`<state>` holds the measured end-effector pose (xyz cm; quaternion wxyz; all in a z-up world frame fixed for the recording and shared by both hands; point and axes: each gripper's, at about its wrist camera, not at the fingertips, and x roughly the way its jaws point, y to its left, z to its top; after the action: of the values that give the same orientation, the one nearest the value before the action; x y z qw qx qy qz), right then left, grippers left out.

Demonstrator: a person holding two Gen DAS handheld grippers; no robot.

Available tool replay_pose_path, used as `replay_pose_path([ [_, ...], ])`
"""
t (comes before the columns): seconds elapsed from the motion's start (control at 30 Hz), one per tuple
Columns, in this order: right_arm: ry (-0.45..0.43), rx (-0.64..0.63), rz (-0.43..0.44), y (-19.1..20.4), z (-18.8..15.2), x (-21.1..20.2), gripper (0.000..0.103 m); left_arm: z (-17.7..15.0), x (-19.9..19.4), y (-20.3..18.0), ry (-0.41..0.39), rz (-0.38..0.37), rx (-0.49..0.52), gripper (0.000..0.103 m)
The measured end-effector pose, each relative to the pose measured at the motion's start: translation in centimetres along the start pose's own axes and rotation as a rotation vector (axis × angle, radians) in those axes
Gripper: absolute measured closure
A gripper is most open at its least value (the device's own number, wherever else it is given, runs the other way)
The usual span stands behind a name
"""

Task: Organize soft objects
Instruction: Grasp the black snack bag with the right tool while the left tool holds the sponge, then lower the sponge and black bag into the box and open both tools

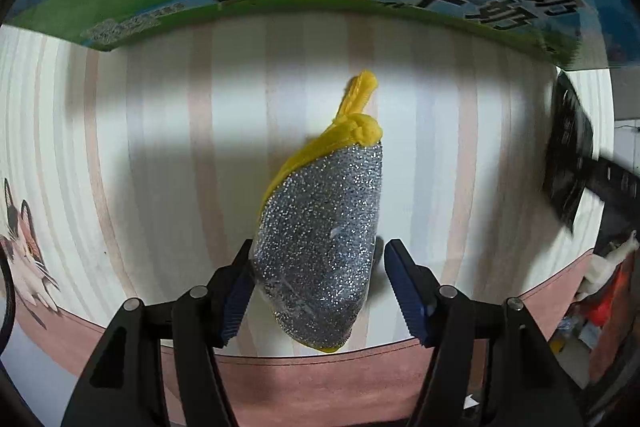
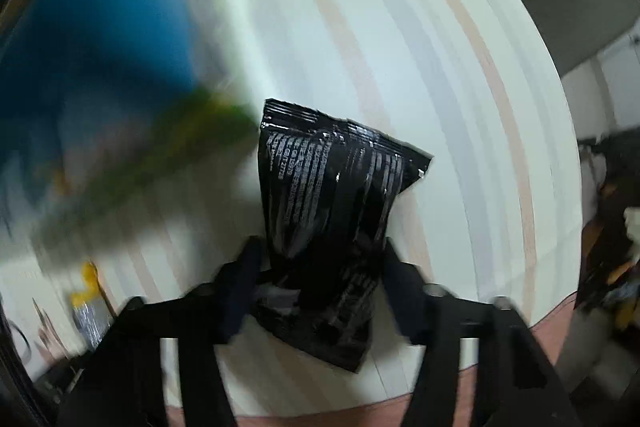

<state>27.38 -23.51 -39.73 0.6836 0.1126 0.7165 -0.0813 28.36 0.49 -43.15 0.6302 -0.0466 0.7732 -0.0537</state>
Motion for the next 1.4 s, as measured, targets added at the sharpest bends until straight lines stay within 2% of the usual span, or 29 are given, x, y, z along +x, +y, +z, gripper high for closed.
replay_pose_path([
  [0.1, 0.057, -0.068, 0.031, 0.7, -2.1, 0.3, 0.053, -0.3, -0.2, -0.5, -0.005, 0.008, -0.002, 0.041],
  [0.23, 0.107, -0.178, 0.023, 2.2, -5.5, 0.6, 0.053, -0.2, 0.0, -1.1, -0.004, 0.025, -0.003, 0.041],
  [0.4, 0.095, -0.175, 0.009, 2.7, -7.2, 1.0, 0.047, -0.3, 0.0, -2.2, -0.012, 0.047, -0.001, 0.043],
  [0.43, 0.093, -0.172, 0.002, 2.7, -7.2, 1.1, 0.046, -0.4, -0.2, -2.5, -0.016, 0.057, 0.001, 0.045],
  [0.47, 0.086, -0.173, -0.007, 2.8, -6.3, 1.0, 0.046, -0.6, -0.5, -3.0, -0.026, 0.074, 0.003, 0.052],
  [0.53, 0.077, -0.171, -0.019, 3.0, -5.6, 1.1, 0.045, -0.8, -0.5, -3.3, -0.038, 0.084, 0.013, 0.054],
  [0.57, 0.074, -0.172, -0.027, 4.4, -5.0, 1.3, 0.045, -1.1, -0.6, -3.2, -0.042, 0.086, 0.013, 0.057],
  [0.7, 0.045, -0.216, -0.059, 6.0, -4.8, 0.9, 0.055, -1.7, -1.8, -3.7, -0.063, 0.068, -0.004, 0.059],
  [0.73, 0.05, -0.225, -0.056, 6.0, -5.2, 0.7, 0.058, -1.9, -2.7, -3.9, -0.074, 0.061, -0.005, 0.059],
  [0.83, 0.064, -0.245, -0.004, 6.4, -6.3, -0.3, 0.06, -3.2, -6.3, -4.7, -0.129, 0.01, 0.009, 0.059],
  [1.03, -0.012, -0.304, 0.125, 7.4, -8.0, -8.3, 0.06, -4.5, -16.8, -6.4, -0.297, -0.08, 0.049, 0.059],
  [1.13, -0.091, -0.309, 0.18, 7.6, -6.8, -13.6, 0.06, -3.4, -21.4, -6.2, -0.368, -0.086, 0.062, 0.058],
  [1.2, -0.141, -0.318, 0.191, 7.9, -5.1, -16.8, 0.06, -1.9, -23.8, -5.8, -0.408, -0.064, 0.069, 0.058],
  [1.3, -0.227, -0.328, 0.151, 8.8, -1.7, -19.9, 0.06, 0.8, -25.2, -4.2, -0.436, 0.009, 0.069, 0.058],
  [1.4, -0.251, -0.324, 0.095, 9.8, 2.8, -20.6, 0.06, 3.7, -24.7, -1.9, -0.416, 0.056, 0.045, 0.058],
])
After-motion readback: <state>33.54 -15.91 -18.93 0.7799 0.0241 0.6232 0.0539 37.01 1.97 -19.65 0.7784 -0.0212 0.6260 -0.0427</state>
